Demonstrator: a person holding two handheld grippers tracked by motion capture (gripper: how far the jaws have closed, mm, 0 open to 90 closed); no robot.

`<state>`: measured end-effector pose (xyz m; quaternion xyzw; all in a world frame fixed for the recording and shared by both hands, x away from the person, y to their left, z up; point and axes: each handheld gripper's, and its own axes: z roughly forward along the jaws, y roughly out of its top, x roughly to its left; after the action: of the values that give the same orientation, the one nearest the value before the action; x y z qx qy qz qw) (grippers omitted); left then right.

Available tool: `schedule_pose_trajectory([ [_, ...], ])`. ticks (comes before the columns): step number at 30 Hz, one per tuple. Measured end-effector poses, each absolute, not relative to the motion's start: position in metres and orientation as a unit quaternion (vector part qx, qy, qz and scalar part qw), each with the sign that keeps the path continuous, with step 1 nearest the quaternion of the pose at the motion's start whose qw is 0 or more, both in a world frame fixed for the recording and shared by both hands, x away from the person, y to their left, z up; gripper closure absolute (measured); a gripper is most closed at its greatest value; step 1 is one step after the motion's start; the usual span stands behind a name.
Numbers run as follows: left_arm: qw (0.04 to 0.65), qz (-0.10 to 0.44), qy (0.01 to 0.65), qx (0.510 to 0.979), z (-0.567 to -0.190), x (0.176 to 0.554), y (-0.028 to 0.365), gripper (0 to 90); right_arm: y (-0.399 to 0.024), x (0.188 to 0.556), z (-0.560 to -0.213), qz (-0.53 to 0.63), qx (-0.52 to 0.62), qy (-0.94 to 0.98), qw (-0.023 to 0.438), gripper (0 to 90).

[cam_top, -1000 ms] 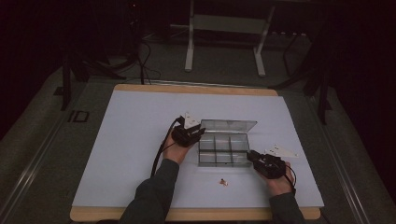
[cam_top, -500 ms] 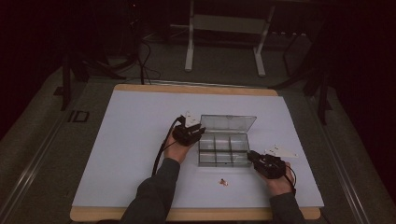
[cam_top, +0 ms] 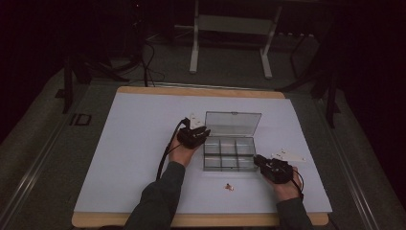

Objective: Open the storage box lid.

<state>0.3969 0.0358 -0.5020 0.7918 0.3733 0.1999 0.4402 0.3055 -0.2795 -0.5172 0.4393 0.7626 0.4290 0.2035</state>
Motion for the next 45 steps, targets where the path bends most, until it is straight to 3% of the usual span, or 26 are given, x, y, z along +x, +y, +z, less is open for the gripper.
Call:
schedule_pose_trajectory([
  [31,0.444,0.188,0.395,0.782,-0.507,0.407,0.037,74.9,-0.280,0.306,-0.517,0.431,0.438,0.763,0.202,77.6],
  [45,0.441,0.180,0.406,0.780,-0.511,0.410,0.038,70.6,-0.280,0.306,-0.517,0.431,0.438,0.763,0.201,77.6],
])
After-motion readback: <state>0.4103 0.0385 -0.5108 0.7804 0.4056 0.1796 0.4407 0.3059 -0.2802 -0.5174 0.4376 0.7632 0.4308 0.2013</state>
